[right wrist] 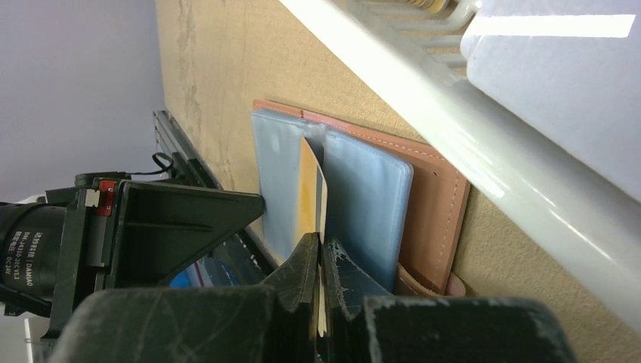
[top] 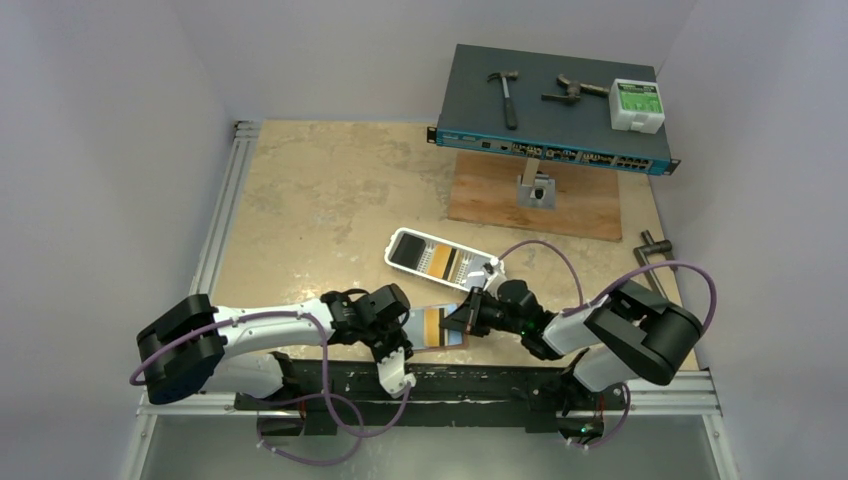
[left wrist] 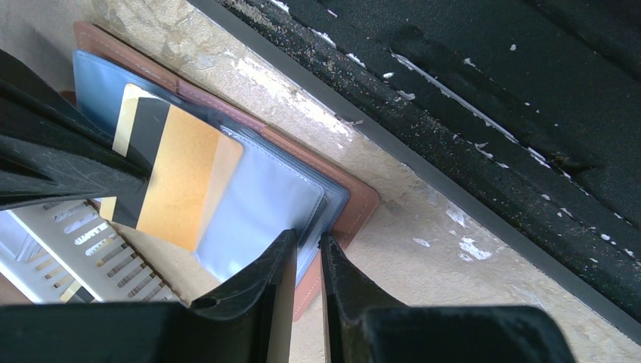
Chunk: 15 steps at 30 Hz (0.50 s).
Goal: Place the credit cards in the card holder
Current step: Insert the credit card into the card holder.
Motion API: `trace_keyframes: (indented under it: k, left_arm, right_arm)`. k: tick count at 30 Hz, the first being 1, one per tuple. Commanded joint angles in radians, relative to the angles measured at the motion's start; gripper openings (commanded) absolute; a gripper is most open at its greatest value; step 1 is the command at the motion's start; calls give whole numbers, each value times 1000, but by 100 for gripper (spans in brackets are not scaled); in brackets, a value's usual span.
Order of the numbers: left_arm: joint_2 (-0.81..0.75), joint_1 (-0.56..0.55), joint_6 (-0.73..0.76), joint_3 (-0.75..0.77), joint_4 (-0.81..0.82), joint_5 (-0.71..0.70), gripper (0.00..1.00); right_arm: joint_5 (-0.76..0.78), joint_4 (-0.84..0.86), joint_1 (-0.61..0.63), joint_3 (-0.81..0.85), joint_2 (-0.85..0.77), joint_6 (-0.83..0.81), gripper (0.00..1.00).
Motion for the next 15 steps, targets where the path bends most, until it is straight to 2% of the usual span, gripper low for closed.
trace_keyframes:
  k: [1,15]
  left_arm:
    - [-3,-5,0,-22,-25,5,17]
    - [-5,-8,6,-26,-17,7,17]
  right_arm:
    - [-49,-30,8,22,32,-57,0]
    - [-84,-86,8,97,90,-100,0]
